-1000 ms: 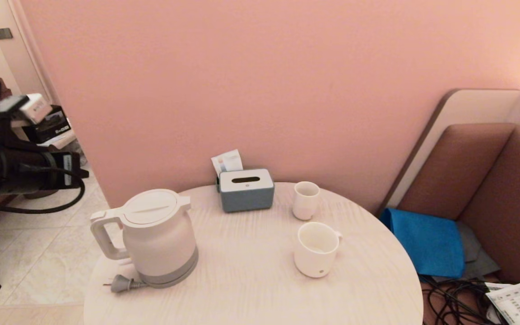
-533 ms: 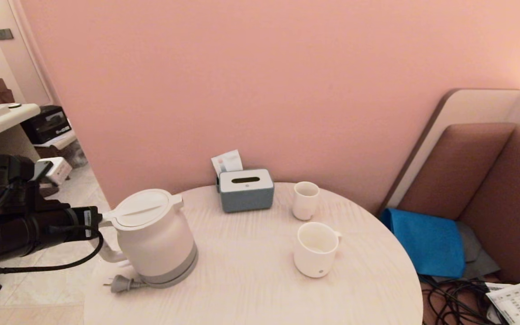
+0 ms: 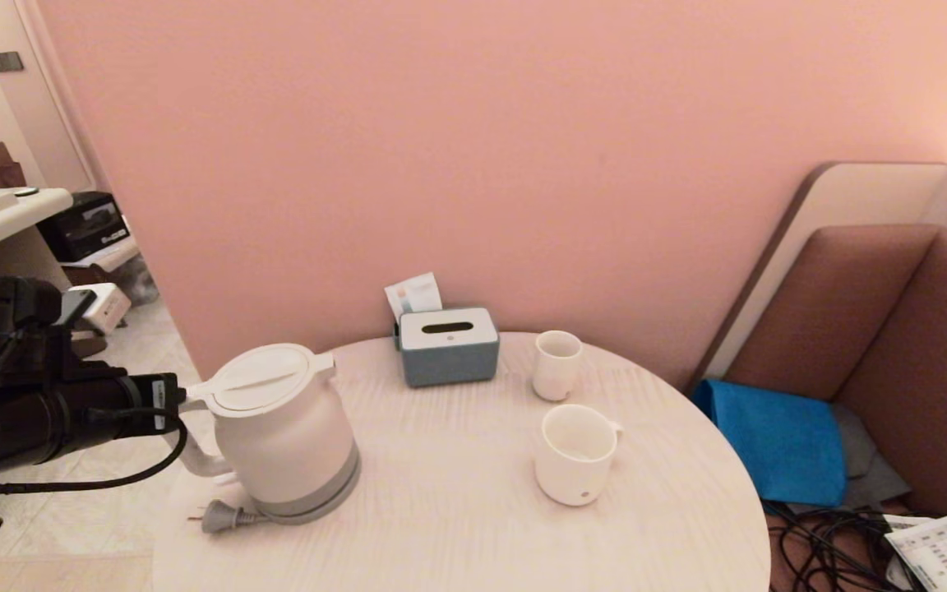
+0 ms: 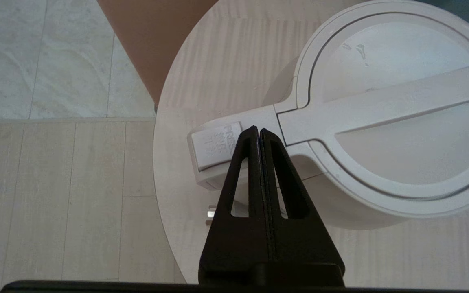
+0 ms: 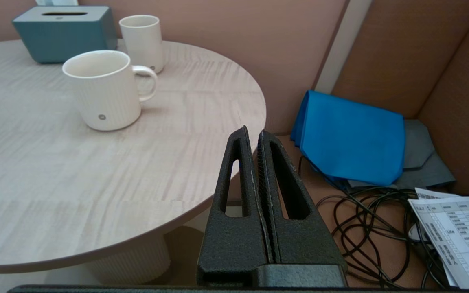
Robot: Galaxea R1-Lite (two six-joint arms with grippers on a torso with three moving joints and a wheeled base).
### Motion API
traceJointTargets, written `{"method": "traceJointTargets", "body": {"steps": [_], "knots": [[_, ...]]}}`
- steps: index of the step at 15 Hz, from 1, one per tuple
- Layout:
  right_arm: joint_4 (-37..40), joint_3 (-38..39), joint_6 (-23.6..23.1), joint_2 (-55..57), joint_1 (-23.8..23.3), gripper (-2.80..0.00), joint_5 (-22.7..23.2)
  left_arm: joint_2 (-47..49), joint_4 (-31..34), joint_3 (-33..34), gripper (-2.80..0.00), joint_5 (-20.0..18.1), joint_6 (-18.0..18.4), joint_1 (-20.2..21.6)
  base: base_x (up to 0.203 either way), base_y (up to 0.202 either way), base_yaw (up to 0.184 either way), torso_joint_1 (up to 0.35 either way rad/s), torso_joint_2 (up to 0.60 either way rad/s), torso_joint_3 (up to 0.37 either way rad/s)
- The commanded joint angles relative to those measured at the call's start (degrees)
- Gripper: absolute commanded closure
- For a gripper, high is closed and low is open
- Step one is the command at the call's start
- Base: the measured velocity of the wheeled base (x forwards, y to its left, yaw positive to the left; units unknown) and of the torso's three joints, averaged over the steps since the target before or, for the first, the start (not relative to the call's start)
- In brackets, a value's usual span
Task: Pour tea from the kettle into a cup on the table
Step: Pick up the kettle
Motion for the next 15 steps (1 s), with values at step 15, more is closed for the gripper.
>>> {"method": "traceJointTargets", "body": {"steps": [15], "knots": [[-0.01, 0.01, -0.01, 0.04, 0.02, 0.0, 0.01, -15.79, 7.92, 12.58, 0.0, -3.97, -2.24, -0.16, 0.0, 0.0, 0.0, 0.0, 0.0, 0.0]]}}
